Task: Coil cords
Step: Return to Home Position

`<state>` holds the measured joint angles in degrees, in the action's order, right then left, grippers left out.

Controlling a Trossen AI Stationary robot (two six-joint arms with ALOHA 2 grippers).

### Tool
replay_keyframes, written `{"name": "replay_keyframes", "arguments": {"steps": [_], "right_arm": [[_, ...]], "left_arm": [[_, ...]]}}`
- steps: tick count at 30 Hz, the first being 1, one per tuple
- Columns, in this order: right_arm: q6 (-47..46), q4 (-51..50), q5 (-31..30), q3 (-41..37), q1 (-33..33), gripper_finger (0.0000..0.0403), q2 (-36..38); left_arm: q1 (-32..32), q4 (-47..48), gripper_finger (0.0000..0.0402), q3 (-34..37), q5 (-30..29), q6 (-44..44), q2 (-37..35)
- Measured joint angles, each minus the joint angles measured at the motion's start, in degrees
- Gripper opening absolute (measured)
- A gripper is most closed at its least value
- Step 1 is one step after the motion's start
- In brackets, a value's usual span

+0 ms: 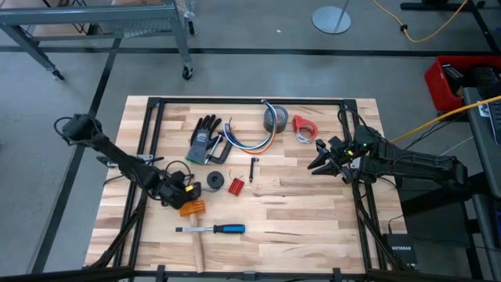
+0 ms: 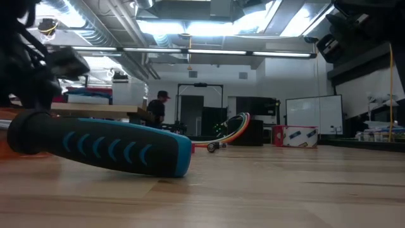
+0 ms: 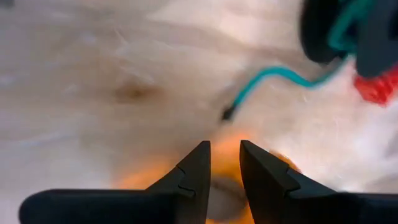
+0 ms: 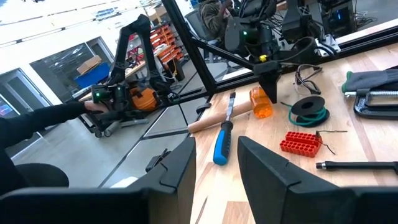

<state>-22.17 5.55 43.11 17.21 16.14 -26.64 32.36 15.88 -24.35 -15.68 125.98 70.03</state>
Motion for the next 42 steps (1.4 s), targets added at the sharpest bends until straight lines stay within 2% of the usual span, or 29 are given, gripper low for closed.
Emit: {"name": "replay_keyframes", "arguments": {"steps": [5, 10, 14, 19, 23, 27, 31, 32, 34, 42], "right_arm": [[0.0, 1.44, 0.0, -0.02, 0.0, 0.0122, 0.11], [0.0, 3.64, 0.0, 1.34, 0.0, 0.0122, 0.28], [0.48, 3.44, 0.0, 4.72, 0.0, 0.0122, 0.31], [4.22, 2.55, 0.25, 8.78, 0.0, 0.0122, 1.29], [7.2, -2.69, -0.44, 12.57, 0.0, 0.0122, 2.65], [7.67, -6.74, -2.79, 15.74, 0.0, 0.0122, 3.53], [7.65, -7.3, -3.75, 18.19, 0.0, 0.0122, 3.75], [7.65, -7.47, -3.83, 18.63, 0.0, 0.0122, 3.83], [7.62, -7.51, -3.93, 19.53, 0.0, 0.0122, 3.92], [7.54, -7.4, -3.93, 21.99, 0.0, 0.0122, 3.97]], "left_arm": [[1.4, 0.31, 0.0077, -0.25, -3.28, -1.21, -6.05], [1.92, 4.25, 0.0077, -2.35, -13.75, -11.05, -14.0], [1.88, 5.05, 0.0077, -3.78, -21.22, -25.89, -21.08], [1.88, 4.36, 0.0077, -5.21, -25.11, -48.64, -29.59], [1.88, 3.67, 0.0077, -5.54, -28.21, -68.28, -35.65], [1.83, 3.65, 0.0077, -5.54, -39.97, -86.16, -39.87], [1.81, 3.68, 0.0077, -5.54, -56.24, -99.11, -42.49], [1.81, 3.7, 0.0077, -5.54, -58.86, -101.14, -42.92], [1.81, 3.69, 0.0077, -5.54, -60.5, -104.36, -43.58], [1.81, 5.03, 0.0077, -5.54, -60.43, -103.7, -43.68]]}}
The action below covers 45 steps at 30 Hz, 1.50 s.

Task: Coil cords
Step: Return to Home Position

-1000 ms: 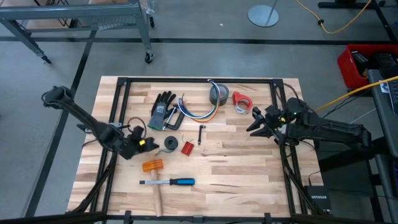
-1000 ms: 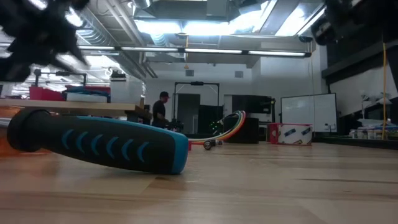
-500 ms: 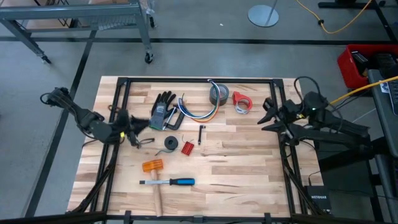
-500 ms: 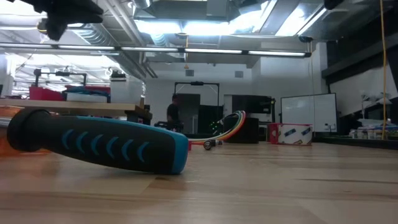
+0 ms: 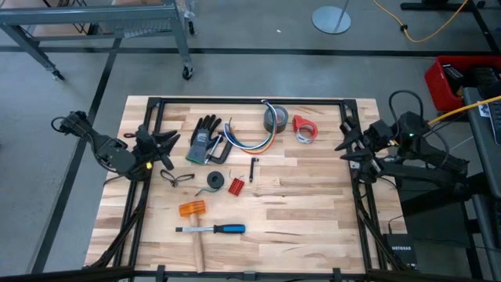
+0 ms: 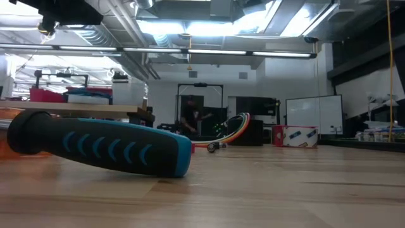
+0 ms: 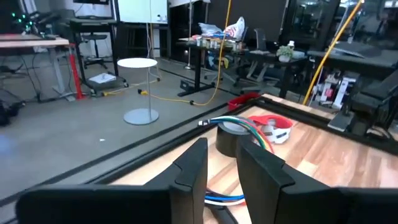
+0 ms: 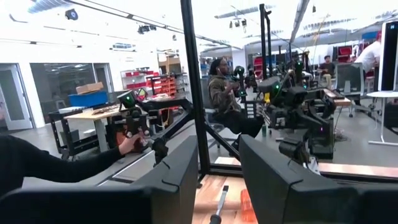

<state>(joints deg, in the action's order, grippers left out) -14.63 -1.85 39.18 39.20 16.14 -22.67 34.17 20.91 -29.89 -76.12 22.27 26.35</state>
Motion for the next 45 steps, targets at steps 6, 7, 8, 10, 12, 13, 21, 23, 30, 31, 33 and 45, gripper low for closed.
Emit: {"name": "replay_keyframes", "arguments": {"steps": [6, 7, 8, 10, 12, 13, 21, 23, 30, 31, 33, 45], "right_arm": [[-0.03, -0.34, -0.08, 0.28, 0.0, 0.0122, 1.57], [-0.03, -0.55, -0.29, 0.28, 0.02, 0.0122, 2.09], [-0.02, -0.79, -0.8, 0.28, 0.0, 0.0122, 2.66], [-0.03, -1.22, -2.07, 0.28, 0.0, 0.0122, 3.79], [-0.04, -1.33, -3.56, 0.28, 0.0, 0.0122, 5.06], [-0.01, -1.31, -4.35, 0.28, 0.0, 0.0122, 5.64], [0.38, -1.31, -6.66, 0.3, 0.02, 0.0122, 8.02], [1.33, -1.35, -6.67, 0.3, 0.02, 0.0122, 8.0], [4.61, -1.35, -9.85, 0.3, 0.02, 0.0122, 7.89], [4.65, -1.32, -10.38, 0.3, 0.0, 0.0122, 7.89], [4.67, -1.33, -11.53, 0.3, 0.0, 0.0122, 7.87], [5.77, -1.34, -12.72, 0.14, 0.0, 0.0122, 7.56]], "left_arm": [[-0.02, 0.01, 0.0077, 0.0, -0.4, -9.5, -0.31], [-0.02, 0.09, 0.0077, 0.0, 0.01, -10.14, -0.69], [0.0, 0.09, 0.0077, 0.0, 0.91, -10.75, -1.3], [0.02, 0.26, 0.0077, 0.0, 3.83, -11.73, -3.02], [0.02, 0.78, 0.0077, 0.0, 7.6, -12.63, -5.54], [0.02, 1.0, 0.0077, 0.0, 9.8, -12.88, -7.03], [0.02, 0.98, 0.0077, 0.0, 30.37, -12.49, -20.65], [0.02, 0.87, 0.0077, 0.06, 33.8, -12.34, -22.93], [0.02, -4.33, 0.0077, 3.16, 46.61, -20.51, -26.03], [0.02, -5.45, 0.0077, 3.55, 48.65, -22.43, -26.05], [0.02, -8.47, 0.0077, 4.65, 52.3, -26.35, -26.09], [-0.04, -21.02, 0.0077, 16.29, 55.18, -28.63, -26.08]]}}
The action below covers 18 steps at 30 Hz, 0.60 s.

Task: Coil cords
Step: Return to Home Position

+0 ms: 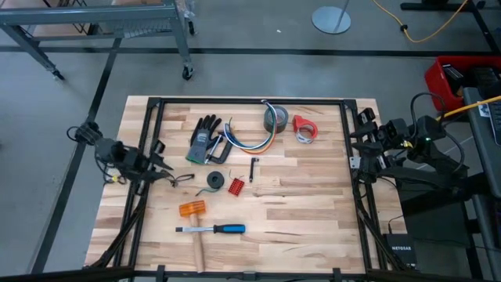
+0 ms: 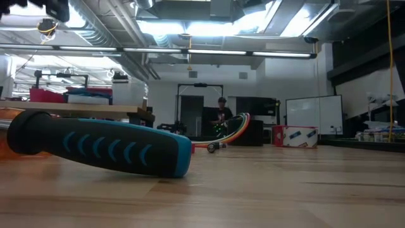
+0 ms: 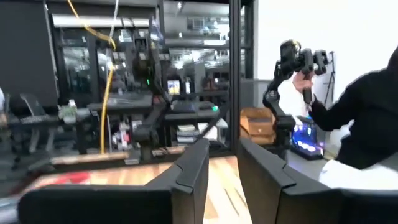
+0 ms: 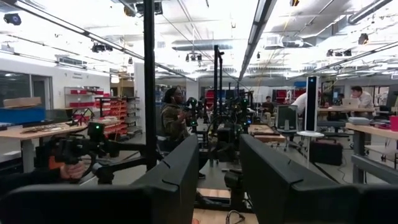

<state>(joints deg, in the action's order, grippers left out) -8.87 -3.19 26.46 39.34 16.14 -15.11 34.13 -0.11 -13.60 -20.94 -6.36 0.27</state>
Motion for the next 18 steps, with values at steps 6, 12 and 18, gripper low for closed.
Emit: {"name": "replay_keyframes", "arguments": {"steps": [6, 12, 18], "right_arm": [[0.33, 0.01, 0.02, -0.06, 0.0, 0.0122, -0.63], [0.29, -0.23, 0.03, -0.08, 0.0, 0.0122, -1.32], [0.26, -0.46, 0.04, -0.1, 0.0, 0.0122, -1.96]], "left_arm": [[-0.04, -8.36, 0.0077, 8.45, 0.01, 3.42, 0.03], [-0.6, -14.4, 0.0077, 13.05, -0.45, 1.62, 0.25], [-5.13, -15.94, 0.0077, 13.05, -0.93, -3.44, 0.25]]}}
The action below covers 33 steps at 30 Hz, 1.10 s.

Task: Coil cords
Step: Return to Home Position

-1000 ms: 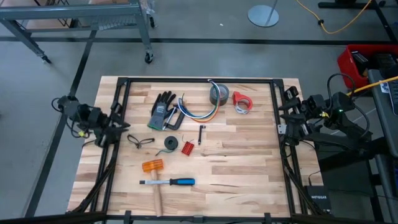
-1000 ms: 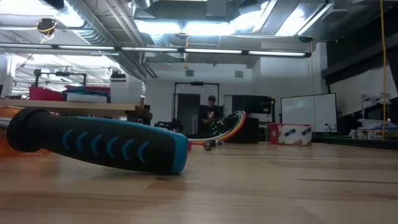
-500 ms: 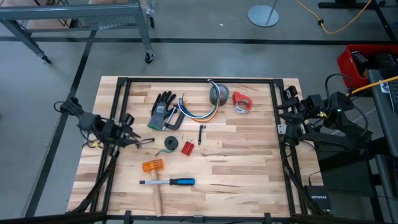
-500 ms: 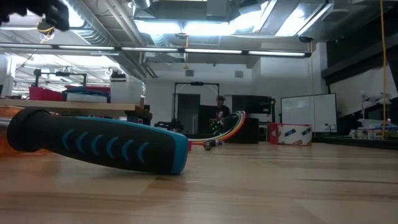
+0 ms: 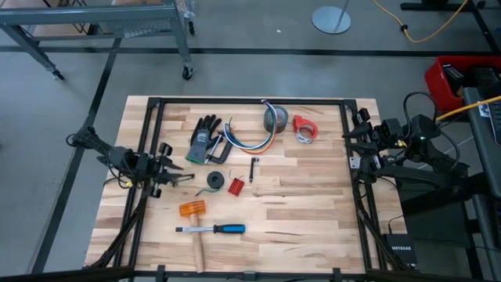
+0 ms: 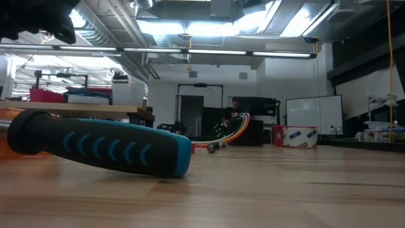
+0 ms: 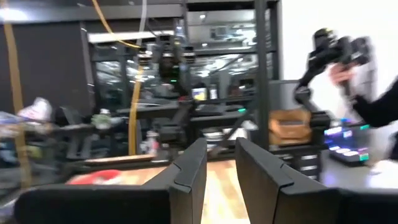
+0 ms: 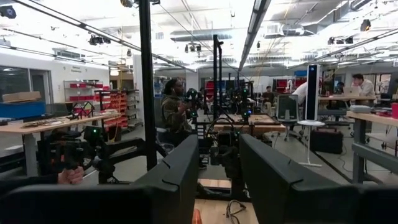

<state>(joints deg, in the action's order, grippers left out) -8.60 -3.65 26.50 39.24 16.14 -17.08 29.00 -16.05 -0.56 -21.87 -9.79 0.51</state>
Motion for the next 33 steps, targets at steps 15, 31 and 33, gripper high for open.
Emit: {"name": "replay_keyframes", "arguments": {"steps": [15, 31, 33], "right_arm": [[-0.02, 0.1, -2.01, 0.0, 0.0, 0.0122, -4.21], [-0.2, -0.1, -4.46, 0.0, 0.0, 0.0122, -4.59], [-1.89, -0.08, -4.38, 0.02, 0.0, 0.0122, -4.58]], "left_arm": [[-18.59, 0.57, 0.0077, 0.0, 0.09, 0.31, 0.0], [-30.91, 13.62, 0.0077, 0.02, 12.73, 14.62, 0.0], [-31.27, 13.88, 0.0077, 0.02, 14.43, 15.47, -0.02]]}}
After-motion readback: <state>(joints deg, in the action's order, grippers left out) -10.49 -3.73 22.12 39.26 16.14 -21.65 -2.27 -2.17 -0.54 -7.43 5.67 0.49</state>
